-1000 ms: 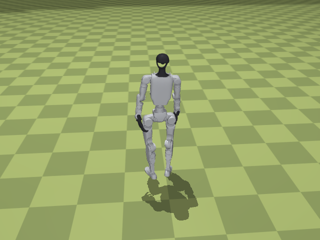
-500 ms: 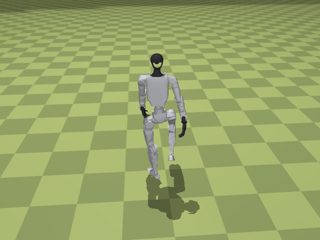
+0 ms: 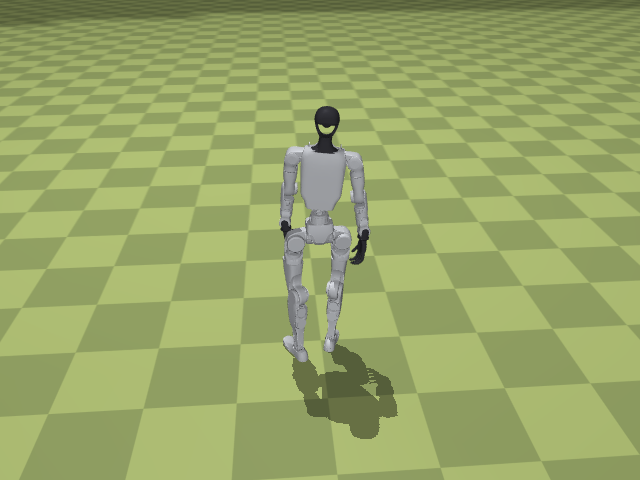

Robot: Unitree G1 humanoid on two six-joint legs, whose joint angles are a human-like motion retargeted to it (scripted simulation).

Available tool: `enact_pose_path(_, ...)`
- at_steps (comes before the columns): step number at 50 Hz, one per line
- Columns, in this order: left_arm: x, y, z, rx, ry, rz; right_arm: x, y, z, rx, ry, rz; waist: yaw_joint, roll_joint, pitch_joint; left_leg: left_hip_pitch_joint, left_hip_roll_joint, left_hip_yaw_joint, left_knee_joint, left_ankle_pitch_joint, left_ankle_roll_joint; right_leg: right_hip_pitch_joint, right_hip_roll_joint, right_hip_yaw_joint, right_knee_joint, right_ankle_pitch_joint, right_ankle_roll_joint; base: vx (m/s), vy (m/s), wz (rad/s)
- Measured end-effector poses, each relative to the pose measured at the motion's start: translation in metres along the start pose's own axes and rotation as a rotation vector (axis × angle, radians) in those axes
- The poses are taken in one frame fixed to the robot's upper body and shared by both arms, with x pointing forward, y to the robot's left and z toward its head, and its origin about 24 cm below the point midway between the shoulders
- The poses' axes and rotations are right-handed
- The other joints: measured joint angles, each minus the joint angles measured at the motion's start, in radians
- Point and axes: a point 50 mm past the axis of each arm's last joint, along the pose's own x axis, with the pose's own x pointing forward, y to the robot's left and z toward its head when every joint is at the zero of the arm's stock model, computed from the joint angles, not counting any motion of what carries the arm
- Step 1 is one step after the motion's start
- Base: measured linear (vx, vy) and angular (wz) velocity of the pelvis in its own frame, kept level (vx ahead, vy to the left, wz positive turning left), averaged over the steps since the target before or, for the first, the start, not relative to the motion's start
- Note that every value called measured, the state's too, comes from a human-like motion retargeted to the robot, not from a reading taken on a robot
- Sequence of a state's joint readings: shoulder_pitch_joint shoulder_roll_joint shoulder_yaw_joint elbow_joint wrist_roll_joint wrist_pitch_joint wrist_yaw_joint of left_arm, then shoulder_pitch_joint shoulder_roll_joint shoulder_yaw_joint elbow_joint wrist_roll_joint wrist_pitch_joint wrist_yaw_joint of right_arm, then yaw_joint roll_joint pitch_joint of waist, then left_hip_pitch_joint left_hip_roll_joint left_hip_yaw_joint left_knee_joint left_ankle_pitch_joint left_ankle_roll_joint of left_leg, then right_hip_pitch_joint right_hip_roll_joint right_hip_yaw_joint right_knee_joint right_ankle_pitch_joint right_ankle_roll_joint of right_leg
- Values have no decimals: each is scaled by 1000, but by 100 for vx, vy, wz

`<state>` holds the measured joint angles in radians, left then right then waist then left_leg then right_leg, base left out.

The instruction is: In place motions

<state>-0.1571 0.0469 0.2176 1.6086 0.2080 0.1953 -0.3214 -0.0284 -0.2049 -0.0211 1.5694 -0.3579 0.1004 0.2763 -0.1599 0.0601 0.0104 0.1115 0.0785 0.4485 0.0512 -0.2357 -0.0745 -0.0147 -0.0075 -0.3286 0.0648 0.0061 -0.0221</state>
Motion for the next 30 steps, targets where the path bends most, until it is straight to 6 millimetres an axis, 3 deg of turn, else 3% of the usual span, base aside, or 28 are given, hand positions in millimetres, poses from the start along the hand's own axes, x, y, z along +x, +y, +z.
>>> enact_pose_path(4,1,6,-15,-92,3,-12,0,4,-20,113,72,23,25,0,-9,-4,12,-20,54,-10,-16,22,5,-4,-12,-9,-16,11,-14,2)
enact_pose_path(7,2,12,-39,-179,40,-1,-1,6,-12,143,67,16,48,-10,-5,-38,27,-4,152,25,-10,26,-11,4,-5,-18,-20,-1,-16,-24)
enact_pose_path(10,1,17,-70,-267,107,15,-2,12,21,116,-8,20,49,-47,19,-139,74,22,394,176,18,39,-55,19,-2,-25,-19,-11,-20,-15)
enact_pose_path(13,-1,18,-101,-310,202,37,-10,20,74,63,-159,67,89,-64,55,-360,176,-19,775,339,127,47,-64,44,-15,-23,-18,-16,-22,-11)
enact_pose_path(18,-9,2,-164,-330,432,-7,-37,24,152,-27,-395,102,263,-72,79,-655,334,-7,1239,170,161,48,-56,41,-16,-19,-52,-3,-12,-54)
enact_pose_path(22,-13,-22,-199,-385,543,-81,-69,28,207,-114,-589,97,347,-75,108,-843,334,-85,1419,122,139,43,-58,74,8,-29,-74,-7,-3,-54)
enact_pose_path(25,-15,-37,-217,-421,587,-118,-86,24,229,-195,-656,44,382,-73,122,-890,330,-108,1481,110,127,44,-72,86,26,-35,-77,-1,1,-31)
enact_pose_path(30,-16,-41,-220,-455,589,-143,-81,19,222,-225,-608,-5,377,-68,85,-860,327,-124,1461,110,143,38,-70,58,27,-47,-76,5,1,38)
